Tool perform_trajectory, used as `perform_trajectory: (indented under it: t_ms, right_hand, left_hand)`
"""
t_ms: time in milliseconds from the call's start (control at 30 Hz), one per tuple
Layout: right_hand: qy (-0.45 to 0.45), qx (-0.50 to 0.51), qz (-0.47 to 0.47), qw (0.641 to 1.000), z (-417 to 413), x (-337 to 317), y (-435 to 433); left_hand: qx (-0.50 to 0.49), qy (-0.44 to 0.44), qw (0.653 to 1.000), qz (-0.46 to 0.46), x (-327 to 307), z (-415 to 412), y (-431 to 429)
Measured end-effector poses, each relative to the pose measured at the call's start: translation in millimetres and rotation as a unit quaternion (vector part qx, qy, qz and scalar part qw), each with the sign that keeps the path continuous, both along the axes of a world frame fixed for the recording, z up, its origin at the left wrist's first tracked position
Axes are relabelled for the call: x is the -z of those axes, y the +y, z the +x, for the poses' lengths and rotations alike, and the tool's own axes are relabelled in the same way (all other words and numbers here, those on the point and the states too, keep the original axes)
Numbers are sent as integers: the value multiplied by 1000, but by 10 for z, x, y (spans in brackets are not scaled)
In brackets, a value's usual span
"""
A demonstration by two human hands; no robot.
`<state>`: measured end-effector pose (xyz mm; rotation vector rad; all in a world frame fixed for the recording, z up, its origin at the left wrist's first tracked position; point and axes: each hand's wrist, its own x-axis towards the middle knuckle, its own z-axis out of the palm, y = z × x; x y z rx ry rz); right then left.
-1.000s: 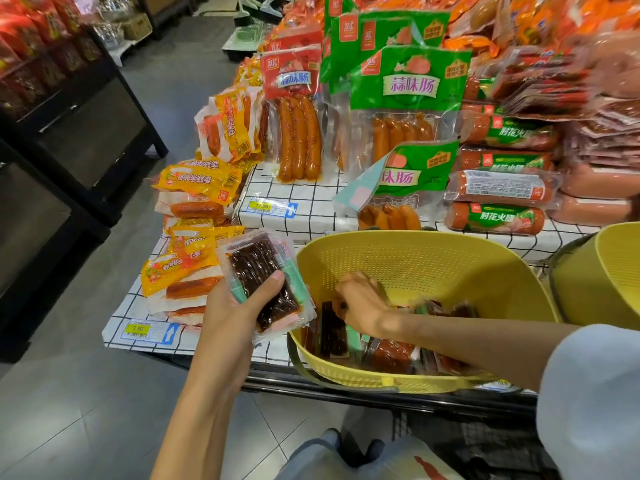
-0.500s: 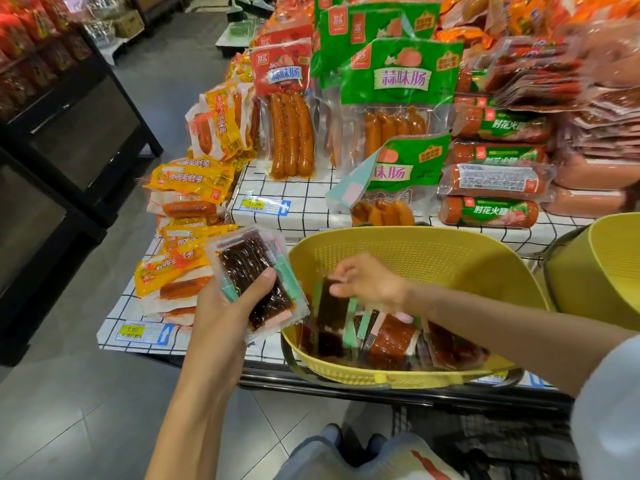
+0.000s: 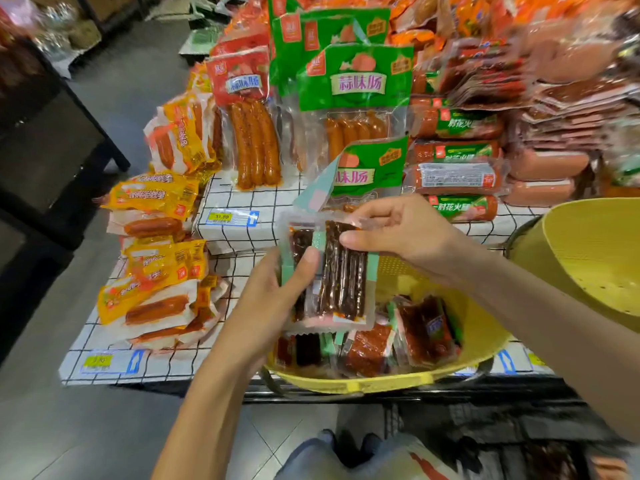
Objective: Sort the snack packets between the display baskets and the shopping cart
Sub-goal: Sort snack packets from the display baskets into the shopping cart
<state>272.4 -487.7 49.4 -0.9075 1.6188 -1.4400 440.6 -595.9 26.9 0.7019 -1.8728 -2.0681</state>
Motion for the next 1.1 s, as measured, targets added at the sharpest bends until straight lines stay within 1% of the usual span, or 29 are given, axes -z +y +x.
perform_trajectory:
  t_ms: [33, 100, 167, 200, 233, 300, 333, 400, 433, 467, 533, 633, 700, 767, 933, 967, 1033, 1100]
  right_hand:
    - [4, 32, -5, 999, 67, 17, -31]
    - [12, 113, -12, 994, 178, 55, -57]
    - [32, 195, 30, 980, 234, 136, -19]
    - [16, 212, 70, 975, 255, 168, 35]
    - [-30, 203, 105, 973, 275, 200, 110]
    - [-170, 120, 125, 970, 364, 230, 226]
    - [-216, 75, 108, 967, 418, 259, 253]
    - [-306, 52, 46, 949, 493, 308, 278]
    - [-346, 48, 17, 937, 520, 312, 284]
    - [-364, 39, -6, 931, 519, 321, 297]
    - [-373, 10, -41, 927, 475, 333, 342]
    - [-405, -41, -97, 908, 437, 358, 416]
    - [-419, -51, -114, 900, 429, 391, 442]
    - [-419, -56, -120, 898, 429, 414, 456]
    - [-465, -59, -139, 872, 429, 422, 513]
    - [-462, -58, -133, 875, 433, 414, 528]
    - [-420, -63, -116, 898, 454, 392, 554]
    - [-393, -65, -110, 911, 465, 384, 571]
  left_hand:
    - [17, 1, 1000, -3, -8, -53, 47]
    - [17, 7, 1000, -8, -9, -127, 122]
    - [-6, 12, 1000, 2, 14, -160, 152]
    - [-17, 12, 1000, 8, 19, -166, 156]
    - [-29, 10, 999, 6, 17, -173, 165]
    - [-43, 4, 998, -39, -17, -188, 193]
    - [-38, -3, 996, -79, -43, -199, 221]
    - [-5, -19, 989, -144, -107, -208, 300]
    - [18, -18, 988, -150, -149, -201, 339]
    - [45, -9, 989, -142, -190, -183, 369]
    - [87, 13, 987, -131, -253, -130, 393]
    - [109, 47, 985, -127, -336, -78, 387]
    - [103, 52, 987, -114, -354, -71, 400]
    - [96, 48, 989, -102, -354, -68, 412]
    - [65, 36, 990, -122, -300, -59, 377]
    - [61, 30, 989, -131, -288, -64, 370]
    - [60, 20, 987, -148, -273, -84, 385]
    - [48, 9, 986, -157, -255, -115, 418]
